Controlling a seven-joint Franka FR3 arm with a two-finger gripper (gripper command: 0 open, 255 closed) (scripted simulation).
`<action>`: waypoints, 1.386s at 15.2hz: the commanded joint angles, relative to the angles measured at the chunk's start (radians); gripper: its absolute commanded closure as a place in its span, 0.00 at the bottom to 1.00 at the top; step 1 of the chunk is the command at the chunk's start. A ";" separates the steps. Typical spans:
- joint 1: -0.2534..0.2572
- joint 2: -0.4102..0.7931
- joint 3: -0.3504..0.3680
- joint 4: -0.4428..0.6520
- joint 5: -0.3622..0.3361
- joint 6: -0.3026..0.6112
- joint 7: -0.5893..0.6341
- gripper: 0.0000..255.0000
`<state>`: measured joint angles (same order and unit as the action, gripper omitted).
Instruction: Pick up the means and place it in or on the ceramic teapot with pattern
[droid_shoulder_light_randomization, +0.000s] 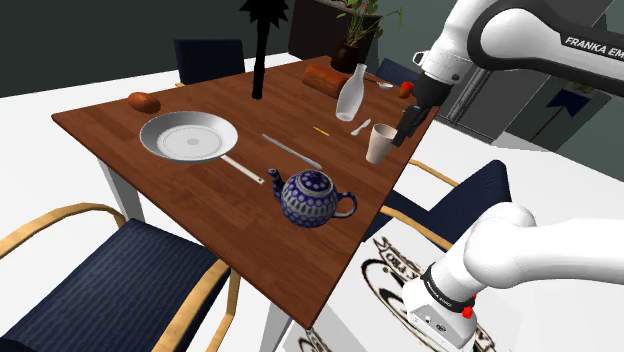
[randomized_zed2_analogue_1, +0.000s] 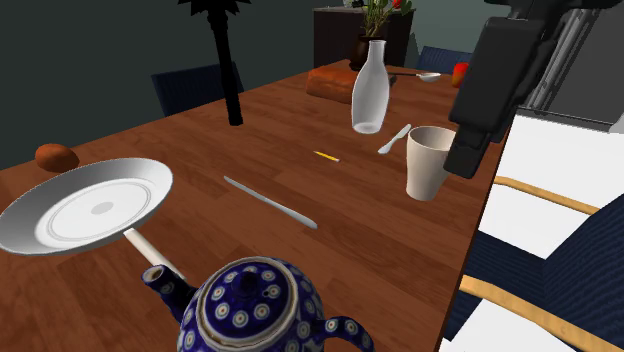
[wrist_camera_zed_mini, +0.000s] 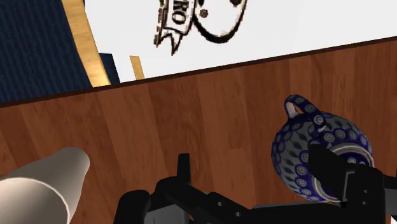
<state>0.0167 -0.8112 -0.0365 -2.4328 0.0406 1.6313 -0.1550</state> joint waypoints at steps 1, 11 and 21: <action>0.000 0.000 0.000 0.000 0.000 0.000 0.000 0.00; 0.025 0.388 0.027 0.113 -0.004 0.252 -0.008 0.00; 0.041 0.791 0.050 0.357 -0.027 0.388 -0.003 0.00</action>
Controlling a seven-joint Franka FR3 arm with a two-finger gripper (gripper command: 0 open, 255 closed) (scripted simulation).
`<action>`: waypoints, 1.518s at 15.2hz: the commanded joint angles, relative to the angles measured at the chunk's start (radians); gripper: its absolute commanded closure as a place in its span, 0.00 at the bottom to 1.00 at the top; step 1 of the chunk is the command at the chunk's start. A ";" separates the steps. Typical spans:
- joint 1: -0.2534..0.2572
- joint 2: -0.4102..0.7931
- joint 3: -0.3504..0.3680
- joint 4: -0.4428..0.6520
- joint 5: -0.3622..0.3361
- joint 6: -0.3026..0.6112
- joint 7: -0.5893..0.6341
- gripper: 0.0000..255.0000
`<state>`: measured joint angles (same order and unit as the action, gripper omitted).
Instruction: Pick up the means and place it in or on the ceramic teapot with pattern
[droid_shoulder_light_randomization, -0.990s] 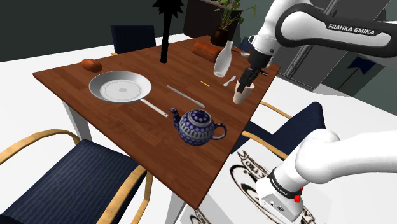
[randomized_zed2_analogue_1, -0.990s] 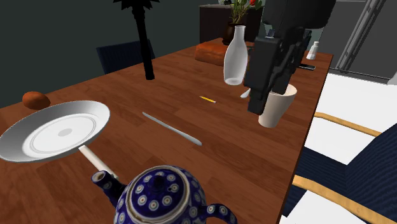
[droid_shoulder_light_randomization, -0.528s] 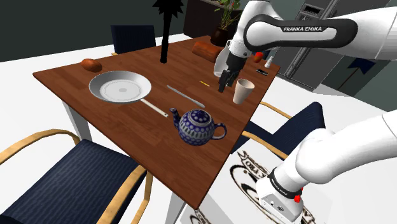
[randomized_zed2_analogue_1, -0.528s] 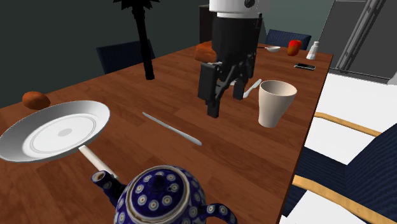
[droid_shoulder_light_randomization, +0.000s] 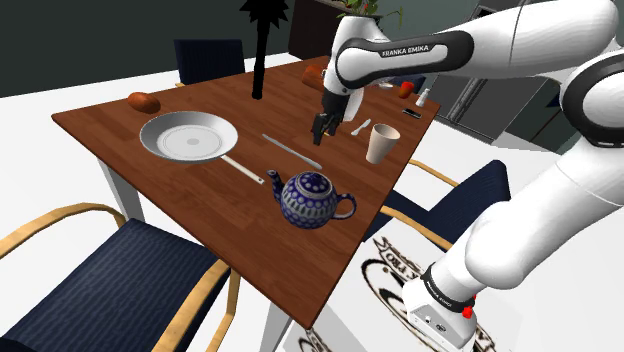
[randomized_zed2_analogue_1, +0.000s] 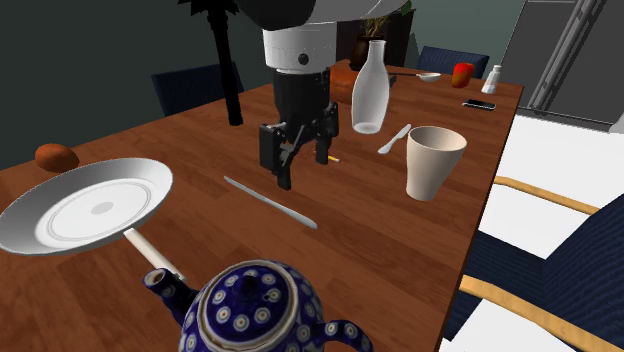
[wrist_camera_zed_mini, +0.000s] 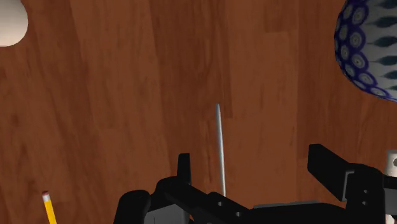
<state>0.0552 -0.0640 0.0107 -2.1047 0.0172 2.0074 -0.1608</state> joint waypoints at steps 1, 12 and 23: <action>0.004 0.085 0.005 0.061 -0.007 0.019 0.004 0.00; 0.015 0.336 0.012 0.224 -0.030 0.093 0.011 0.00; 0.015 0.350 0.012 0.207 -0.031 0.124 0.011 1.00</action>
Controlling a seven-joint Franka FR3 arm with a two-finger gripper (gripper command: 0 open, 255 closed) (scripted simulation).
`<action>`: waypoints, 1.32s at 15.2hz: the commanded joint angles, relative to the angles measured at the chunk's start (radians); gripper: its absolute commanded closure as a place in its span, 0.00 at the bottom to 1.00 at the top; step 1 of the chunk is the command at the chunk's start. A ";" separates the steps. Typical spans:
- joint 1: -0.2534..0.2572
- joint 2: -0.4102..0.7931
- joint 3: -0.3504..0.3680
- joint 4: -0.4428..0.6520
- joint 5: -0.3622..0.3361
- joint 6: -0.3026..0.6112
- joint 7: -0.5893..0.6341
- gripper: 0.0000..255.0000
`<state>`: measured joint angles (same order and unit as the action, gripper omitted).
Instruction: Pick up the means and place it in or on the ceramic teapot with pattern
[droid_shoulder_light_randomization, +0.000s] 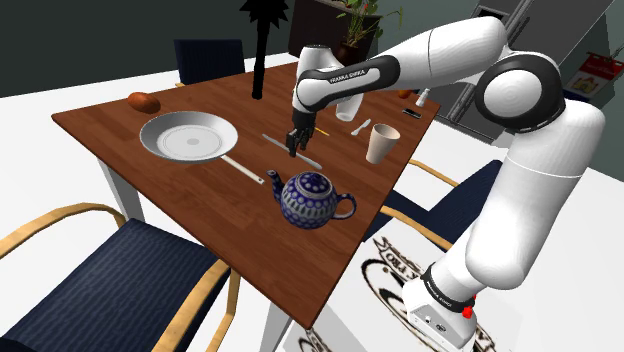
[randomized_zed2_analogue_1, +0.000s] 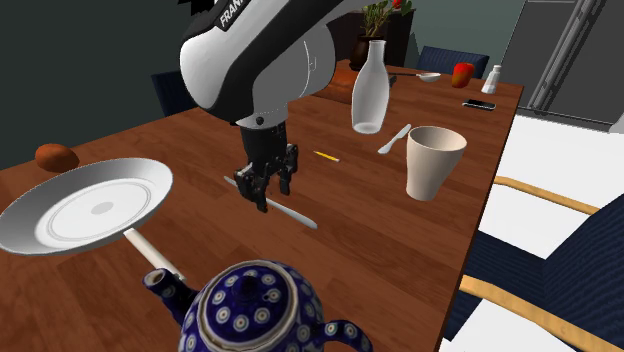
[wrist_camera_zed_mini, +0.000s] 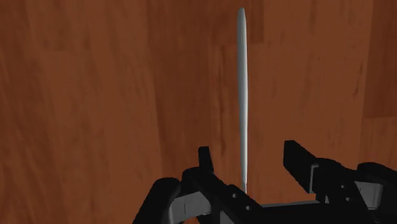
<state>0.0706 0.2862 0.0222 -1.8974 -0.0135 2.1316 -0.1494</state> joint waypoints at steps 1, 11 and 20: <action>0.000 0.000 0.000 0.000 0.000 0.000 0.000 1.00; 0.000 -0.013 0.000 0.011 0.000 -0.023 0.000 1.00; 0.000 -0.060 0.001 0.071 0.002 -0.131 -0.002 1.00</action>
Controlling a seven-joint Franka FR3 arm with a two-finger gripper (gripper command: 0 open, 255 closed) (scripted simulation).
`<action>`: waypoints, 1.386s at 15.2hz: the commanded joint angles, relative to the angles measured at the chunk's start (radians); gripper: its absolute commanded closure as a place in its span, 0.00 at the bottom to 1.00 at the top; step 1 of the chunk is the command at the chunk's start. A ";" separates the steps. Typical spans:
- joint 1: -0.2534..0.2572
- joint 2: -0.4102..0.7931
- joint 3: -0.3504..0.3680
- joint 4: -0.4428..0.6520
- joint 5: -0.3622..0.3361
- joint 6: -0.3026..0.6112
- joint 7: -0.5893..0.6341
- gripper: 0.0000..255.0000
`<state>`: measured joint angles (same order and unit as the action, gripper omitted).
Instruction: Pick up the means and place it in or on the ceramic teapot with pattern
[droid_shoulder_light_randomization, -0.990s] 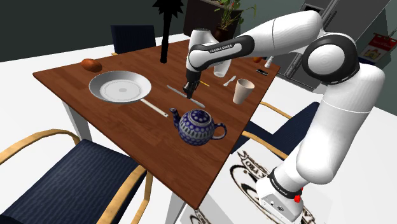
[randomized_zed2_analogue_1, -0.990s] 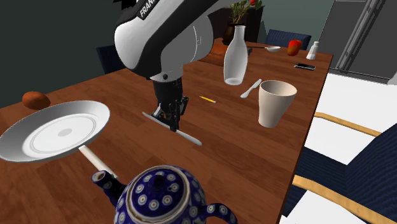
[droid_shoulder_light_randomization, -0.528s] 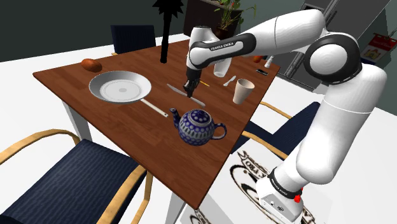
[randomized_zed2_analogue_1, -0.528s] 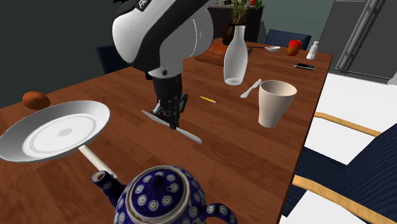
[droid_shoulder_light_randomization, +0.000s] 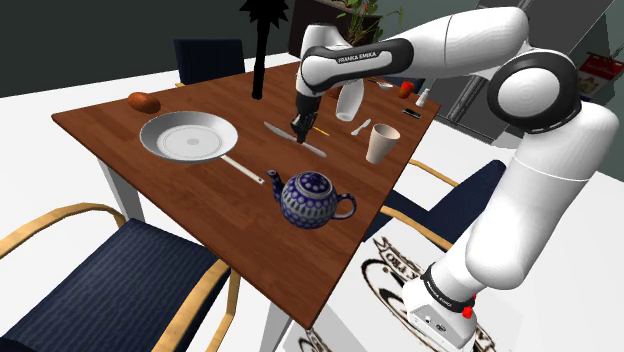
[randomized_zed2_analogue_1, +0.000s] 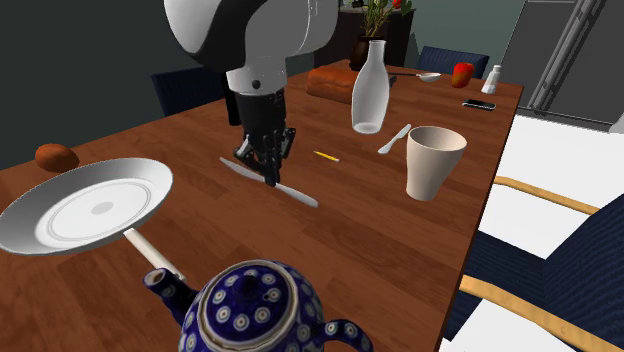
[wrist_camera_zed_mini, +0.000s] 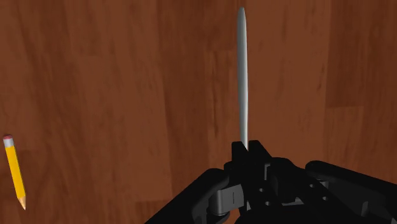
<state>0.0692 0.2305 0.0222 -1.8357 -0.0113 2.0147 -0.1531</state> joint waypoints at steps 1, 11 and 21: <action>0.001 -0.008 0.001 0.018 0.000 -0.026 0.002 1.00; 0.001 -0.041 0.001 0.110 0.001 -0.151 0.000 1.00; 0.001 -0.053 0.001 0.229 0.002 -0.282 -0.001 1.00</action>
<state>0.0700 0.1787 0.0232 -1.6226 -0.0093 1.7497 -0.1543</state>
